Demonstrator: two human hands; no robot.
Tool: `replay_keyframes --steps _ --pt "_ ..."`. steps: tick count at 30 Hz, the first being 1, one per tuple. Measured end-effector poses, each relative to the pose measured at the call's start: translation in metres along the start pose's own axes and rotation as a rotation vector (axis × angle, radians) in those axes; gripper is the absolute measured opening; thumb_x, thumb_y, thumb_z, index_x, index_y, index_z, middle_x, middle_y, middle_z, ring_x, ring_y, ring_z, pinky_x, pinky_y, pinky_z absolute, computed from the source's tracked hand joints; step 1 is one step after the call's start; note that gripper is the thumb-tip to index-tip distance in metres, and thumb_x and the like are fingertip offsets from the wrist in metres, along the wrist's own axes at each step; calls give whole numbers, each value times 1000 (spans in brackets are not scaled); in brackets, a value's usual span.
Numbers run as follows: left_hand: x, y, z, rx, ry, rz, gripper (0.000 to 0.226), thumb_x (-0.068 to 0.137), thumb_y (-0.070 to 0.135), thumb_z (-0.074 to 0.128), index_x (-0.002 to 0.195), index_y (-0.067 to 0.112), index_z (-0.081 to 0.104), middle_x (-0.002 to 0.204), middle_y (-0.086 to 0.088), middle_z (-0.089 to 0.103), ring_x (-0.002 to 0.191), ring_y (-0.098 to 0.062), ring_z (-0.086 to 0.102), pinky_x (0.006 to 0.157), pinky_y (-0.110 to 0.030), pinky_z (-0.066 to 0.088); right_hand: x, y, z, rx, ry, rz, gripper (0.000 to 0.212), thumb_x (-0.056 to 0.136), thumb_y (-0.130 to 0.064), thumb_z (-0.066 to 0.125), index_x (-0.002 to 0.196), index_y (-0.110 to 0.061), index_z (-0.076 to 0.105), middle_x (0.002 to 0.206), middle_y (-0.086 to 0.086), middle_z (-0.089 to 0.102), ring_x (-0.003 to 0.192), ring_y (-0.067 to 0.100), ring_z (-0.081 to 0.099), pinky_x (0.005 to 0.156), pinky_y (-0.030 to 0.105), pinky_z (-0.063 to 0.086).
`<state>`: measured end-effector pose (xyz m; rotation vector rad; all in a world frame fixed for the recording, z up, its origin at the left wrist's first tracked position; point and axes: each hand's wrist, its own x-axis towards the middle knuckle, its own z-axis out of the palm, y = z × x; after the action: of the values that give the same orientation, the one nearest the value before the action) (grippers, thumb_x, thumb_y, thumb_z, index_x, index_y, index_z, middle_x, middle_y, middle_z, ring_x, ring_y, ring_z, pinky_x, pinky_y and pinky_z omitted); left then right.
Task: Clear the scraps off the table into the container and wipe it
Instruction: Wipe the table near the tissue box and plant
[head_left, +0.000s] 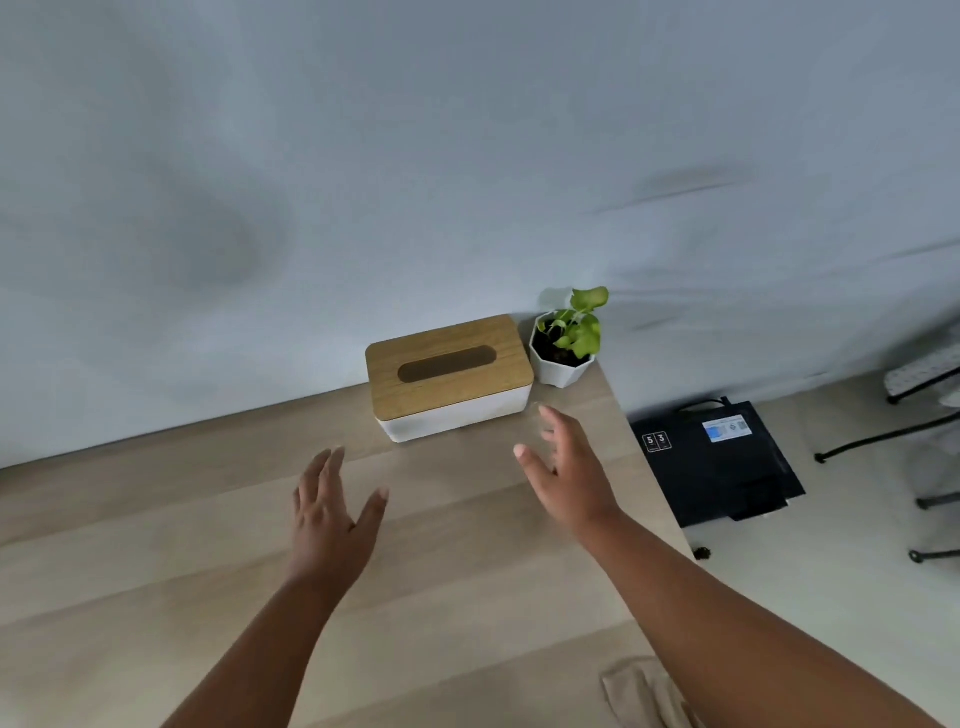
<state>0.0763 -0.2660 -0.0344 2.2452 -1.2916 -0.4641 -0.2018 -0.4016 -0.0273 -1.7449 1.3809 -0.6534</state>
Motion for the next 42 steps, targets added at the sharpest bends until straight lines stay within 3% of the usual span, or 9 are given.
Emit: replay_keyframes --steps 5,9,14,19,23,28,32,36,42 --pt "50 36 3 -121 -17 1 81 94 50 65 158 19 27 158 -3 32 145 -25 37 118 -45 36 42 -14 1 -11 46 -4 77 95 -45 67 158 -20 31 155 -3 41 138 14 48 108 37 48" --pt "77 57 12 -391 -74 -280 88 87 60 70 158 32 25 155 2 42 133 -19 52 104 -44 48 62 -22 8 10 44 -3 85 93 -44 72 161 -17 27 160 -1 38 146 13 39 116 29 37" --pt "92 59 24 -591 -91 -368 77 79 47 85 143 42 42 134 13 62 116 -9 65 82 -28 51 74 -27 18 96 40 38 93 89 -42 78 162 -20 24 165 -2 33 151 10 29 117 23 27" --pt "92 61 30 -682 -80 -382 66 82 34 84 133 52 47 120 24 67 106 0 68 79 -23 50 77 -27 25 120 45 93 98 88 -42 79 163 -21 19 168 -2 27 153 10 26 122 30 30" --pt "90 62 27 -705 -90 -387 64 85 29 81 131 55 45 113 31 65 103 4 67 78 -20 48 73 -32 32 73 84 83 99 88 -41 80 163 -17 20 167 2 29 152 14 29 118 28 32" --pt "83 56 11 -673 -57 -380 73 87 30 79 148 39 40 113 35 63 99 7 65 78 -19 46 60 -47 42 28 106 64 100 86 -46 80 161 -15 22 165 5 30 151 18 33 115 28 35" --pt "76 46 -8 -660 -29 -363 70 87 26 79 145 39 42 109 31 66 98 3 66 76 -20 47 47 -60 52 13 108 56 99 87 -48 79 161 -14 23 163 6 33 148 20 36 108 23 33" --pt "66 25 -28 -653 -16 -354 67 89 22 77 141 43 41 99 45 63 90 11 65 77 -21 47 35 -75 72 20 98 49 98 87 -48 79 161 -14 24 162 5 34 147 20 38 107 23 34" --pt "52 -14 -62 -669 -28 -350 67 90 26 76 144 42 40 110 33 65 99 6 66 80 -22 47 13 -103 112 3 78 60 98 86 -52 77 161 -19 22 162 2 32 147 19 38 104 25 37"
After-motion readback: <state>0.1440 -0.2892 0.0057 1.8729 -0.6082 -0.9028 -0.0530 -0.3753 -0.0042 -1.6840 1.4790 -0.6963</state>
